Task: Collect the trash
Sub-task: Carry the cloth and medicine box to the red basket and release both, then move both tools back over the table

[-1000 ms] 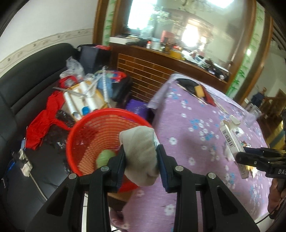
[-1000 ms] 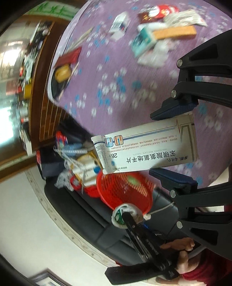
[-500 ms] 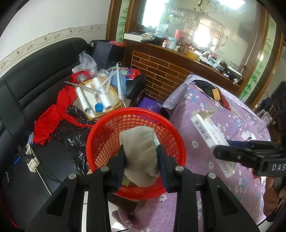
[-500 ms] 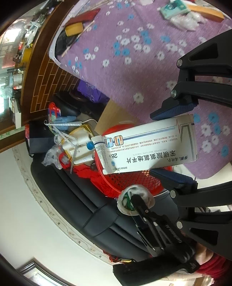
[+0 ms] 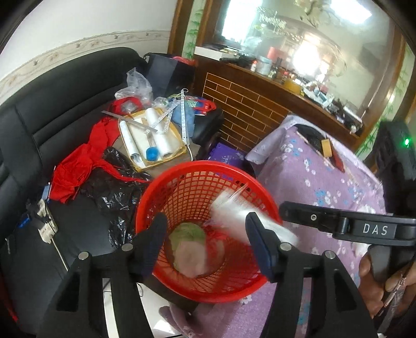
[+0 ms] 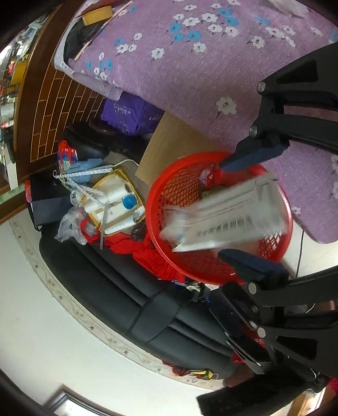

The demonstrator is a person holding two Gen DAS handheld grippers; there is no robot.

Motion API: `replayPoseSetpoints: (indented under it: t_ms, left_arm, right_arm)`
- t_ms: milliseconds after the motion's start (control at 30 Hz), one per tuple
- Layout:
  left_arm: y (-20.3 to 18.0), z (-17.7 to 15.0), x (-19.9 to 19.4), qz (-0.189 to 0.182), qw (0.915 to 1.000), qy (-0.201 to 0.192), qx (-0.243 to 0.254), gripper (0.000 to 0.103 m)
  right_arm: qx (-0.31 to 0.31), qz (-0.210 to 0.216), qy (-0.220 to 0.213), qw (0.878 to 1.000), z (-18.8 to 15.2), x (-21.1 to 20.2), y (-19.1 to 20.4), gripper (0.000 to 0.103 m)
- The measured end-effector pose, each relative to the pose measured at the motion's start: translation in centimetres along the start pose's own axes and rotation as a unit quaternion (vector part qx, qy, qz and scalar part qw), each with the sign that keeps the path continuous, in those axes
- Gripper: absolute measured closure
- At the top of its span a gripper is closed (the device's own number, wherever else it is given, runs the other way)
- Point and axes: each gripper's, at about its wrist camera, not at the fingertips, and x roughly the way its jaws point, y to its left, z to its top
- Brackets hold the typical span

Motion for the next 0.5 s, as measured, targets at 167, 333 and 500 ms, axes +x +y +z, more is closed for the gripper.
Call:
replayPoseSetpoints:
  t_ms: [167,333,500]
  left_arm:
    - [-1.1,-0.7,-1.4,-0.011,0.9999,-0.007,0.007,0.042]
    - [-4.6,-2.1,-2.0,-0.038,0.9986,-0.002,0.036,0.042]
    - [-9.4,-4.2,-1.8,-0.073,0.9940,0.020,0.079,0.042]
  right_arm:
    - [0.001,0.003,-0.014,1.000,-1.7,-2.5,-0.9,0.036]
    - [0.006,-0.009,-0.029,1.000,-5.1,-5.9,-2.6,0.036]
    - [0.026,-0.031,-0.042,0.998,-9.4,-9.3,-5.5,0.036]
